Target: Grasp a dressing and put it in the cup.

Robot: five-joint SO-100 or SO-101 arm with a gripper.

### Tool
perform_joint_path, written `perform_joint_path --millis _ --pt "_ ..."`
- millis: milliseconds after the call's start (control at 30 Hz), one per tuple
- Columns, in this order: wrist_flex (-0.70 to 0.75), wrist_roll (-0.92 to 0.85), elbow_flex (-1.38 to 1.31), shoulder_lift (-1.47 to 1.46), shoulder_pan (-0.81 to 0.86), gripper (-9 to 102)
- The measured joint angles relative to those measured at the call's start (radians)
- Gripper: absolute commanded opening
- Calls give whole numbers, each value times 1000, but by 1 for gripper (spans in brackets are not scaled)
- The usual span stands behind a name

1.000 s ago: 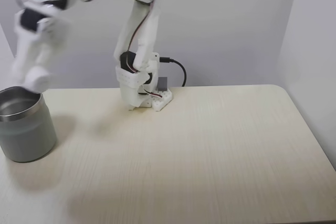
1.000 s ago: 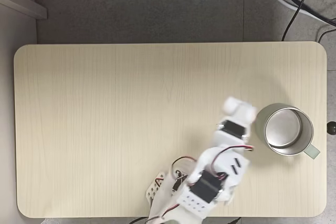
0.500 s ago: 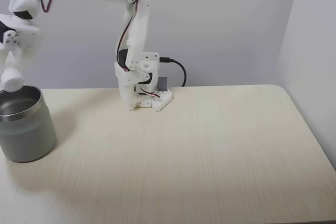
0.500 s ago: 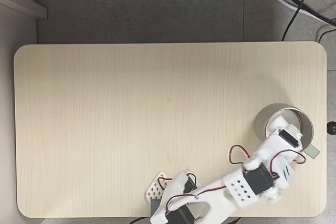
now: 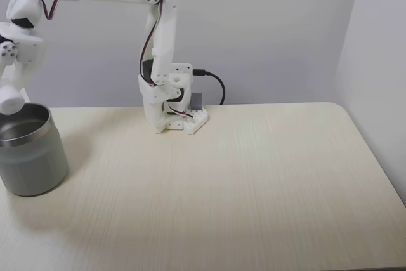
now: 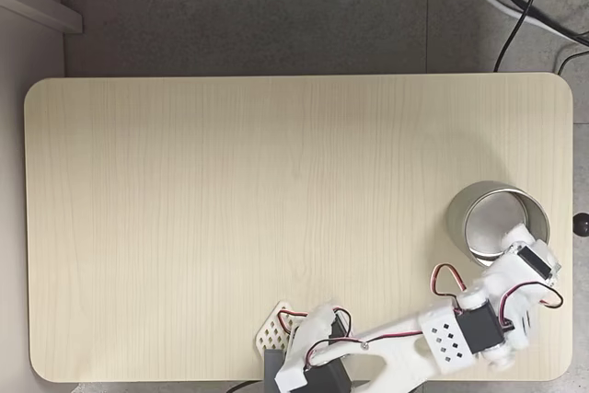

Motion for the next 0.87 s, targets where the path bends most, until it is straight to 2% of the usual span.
perform_joint_path --millis 500,867 --pt "-2 18 0 0 12 25" --pt "-89 18 2 8 38 24"
